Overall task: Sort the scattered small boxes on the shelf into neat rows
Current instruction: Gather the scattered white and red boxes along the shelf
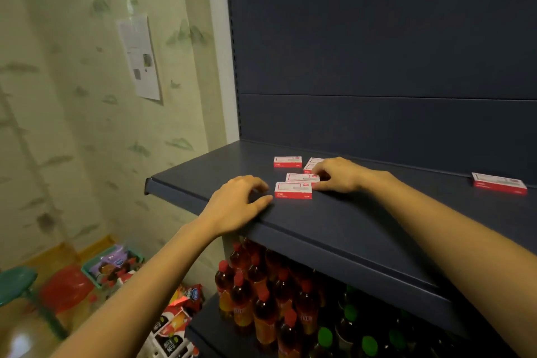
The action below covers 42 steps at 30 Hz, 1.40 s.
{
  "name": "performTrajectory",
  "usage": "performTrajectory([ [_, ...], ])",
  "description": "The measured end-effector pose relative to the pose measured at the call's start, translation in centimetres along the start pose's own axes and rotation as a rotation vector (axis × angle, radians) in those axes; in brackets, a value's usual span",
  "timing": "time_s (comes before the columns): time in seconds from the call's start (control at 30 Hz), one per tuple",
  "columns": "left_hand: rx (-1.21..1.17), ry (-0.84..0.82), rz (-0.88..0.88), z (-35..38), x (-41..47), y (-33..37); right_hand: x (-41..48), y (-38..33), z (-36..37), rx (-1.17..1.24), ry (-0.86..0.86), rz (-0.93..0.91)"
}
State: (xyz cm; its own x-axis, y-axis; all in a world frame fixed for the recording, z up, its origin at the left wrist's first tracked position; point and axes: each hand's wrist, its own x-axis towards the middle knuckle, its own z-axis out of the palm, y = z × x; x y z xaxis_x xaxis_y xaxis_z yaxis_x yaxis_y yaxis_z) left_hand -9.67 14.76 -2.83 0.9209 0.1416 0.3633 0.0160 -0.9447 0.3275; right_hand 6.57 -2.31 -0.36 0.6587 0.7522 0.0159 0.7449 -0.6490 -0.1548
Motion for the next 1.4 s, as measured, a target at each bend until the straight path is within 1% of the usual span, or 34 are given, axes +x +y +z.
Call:
performTrajectory([
  [0.13, -0.139, -0.068, 0.049, 0.3, 2.6, -1.9, -0.2, 0.5, -0.4, -0.023, 0.055, 0.065],
  [0.23, -0.212, -0.185, 0.087, 0.8, 4.4, -2.5, -1.6, 1.4, -1.4, -0.014, 0.166, 0.145],
  [0.3, -0.22, -0.232, 0.124, 1.4, 5.5, -2.6, -3.1, 2.1, -2.1, 0.0, 0.224, 0.211],
  [0.5, -0.306, -0.24, 0.239, 2.1, 7.5, -2.5, -8.2, 3.5, -2.0, 0.016, 0.305, 0.365],
  [0.63, -0.351, -0.157, 0.313, 2.3, 9.3, -0.8, -11.6, 4.0, -1.5, 0.003, 0.346, 0.426],
  [0.73, -0.374, -0.141, 0.403, 2.6, 10.5, 2.5, -15.0, 4.7, -1.4, -0.007, 0.386, 0.482],
  [0.93, -0.432, -0.209, 0.593, 4.5, 10.1, 11.4, -23.5, 6.3, -1.9, -0.034, 0.429, 0.651],
  [1.1, -0.48, -0.293, 0.753, 6.6, 8.0, 19.7, -31.8, 7.9, -2.1, -0.054, 0.472, 0.75],
  [1.23, -0.519, -0.333, 0.83, 8.1, 5.6, 26.9, -39.4, 9.3, -2.9, -0.088, 0.481, 0.823],
  [1.4, -0.567, -0.349, 0.89, 9.7, 1.5, 35.7, -49.2, 10.7, -3.6, -0.093, 0.492, 0.865],
])
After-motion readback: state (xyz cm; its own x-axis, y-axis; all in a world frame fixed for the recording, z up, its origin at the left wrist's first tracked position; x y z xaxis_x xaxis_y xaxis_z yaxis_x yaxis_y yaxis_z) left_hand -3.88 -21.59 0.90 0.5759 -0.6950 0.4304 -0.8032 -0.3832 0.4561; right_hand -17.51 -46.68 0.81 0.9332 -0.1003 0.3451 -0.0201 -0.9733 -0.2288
